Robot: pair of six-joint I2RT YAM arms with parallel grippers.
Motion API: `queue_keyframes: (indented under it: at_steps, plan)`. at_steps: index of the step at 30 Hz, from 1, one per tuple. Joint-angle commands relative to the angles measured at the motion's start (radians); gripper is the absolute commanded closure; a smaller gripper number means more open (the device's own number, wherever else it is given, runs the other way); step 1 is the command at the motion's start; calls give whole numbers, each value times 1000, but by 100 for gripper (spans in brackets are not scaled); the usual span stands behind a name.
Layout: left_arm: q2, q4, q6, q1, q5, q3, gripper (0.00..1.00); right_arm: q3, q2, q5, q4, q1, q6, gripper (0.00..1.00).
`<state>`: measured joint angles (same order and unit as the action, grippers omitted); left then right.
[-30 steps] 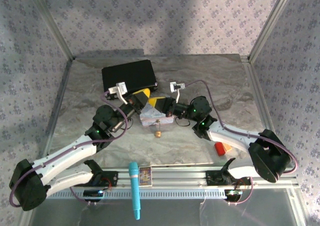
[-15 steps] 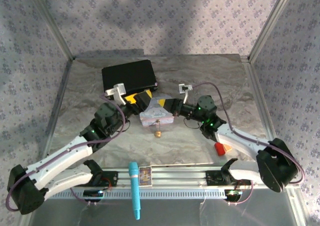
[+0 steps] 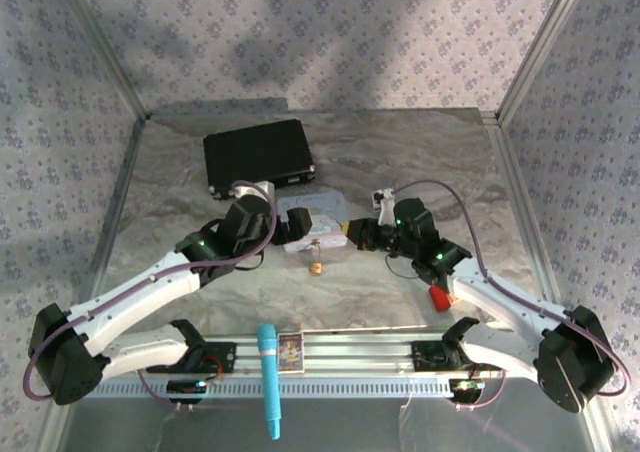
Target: Unlock the padlock with the key
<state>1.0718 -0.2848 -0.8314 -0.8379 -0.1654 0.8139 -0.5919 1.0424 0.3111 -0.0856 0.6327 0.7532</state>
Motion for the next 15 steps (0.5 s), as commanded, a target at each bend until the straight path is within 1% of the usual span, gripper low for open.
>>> queue_keyframes:
  at_steps: [1,3,5,6,9,11,13,15]
  plan:
    - [39,-21,-52,-20,36,-35,0,12,-27,-52,100,-12,-28,100]
    - [88,-1,-61,-27,80,-47,4,17,-26,-51,110,-16,-26,100]
    - [141,3,-70,-47,97,-40,12,24,-27,-49,112,-18,-21,100]
    - [161,4,-66,-64,91,-37,15,29,-28,-48,113,-18,-17,100]
    - [244,-16,-61,-128,32,-8,18,47,-35,-53,107,-18,-9,100]
    - [303,-10,-79,-143,20,1,24,59,-42,-57,102,-18,-4,100]
    - [342,47,-84,-150,15,-14,28,66,-45,-59,105,-19,-3,100]
    - [380,97,-92,-151,5,-26,30,67,-47,-56,109,-21,-5,100]
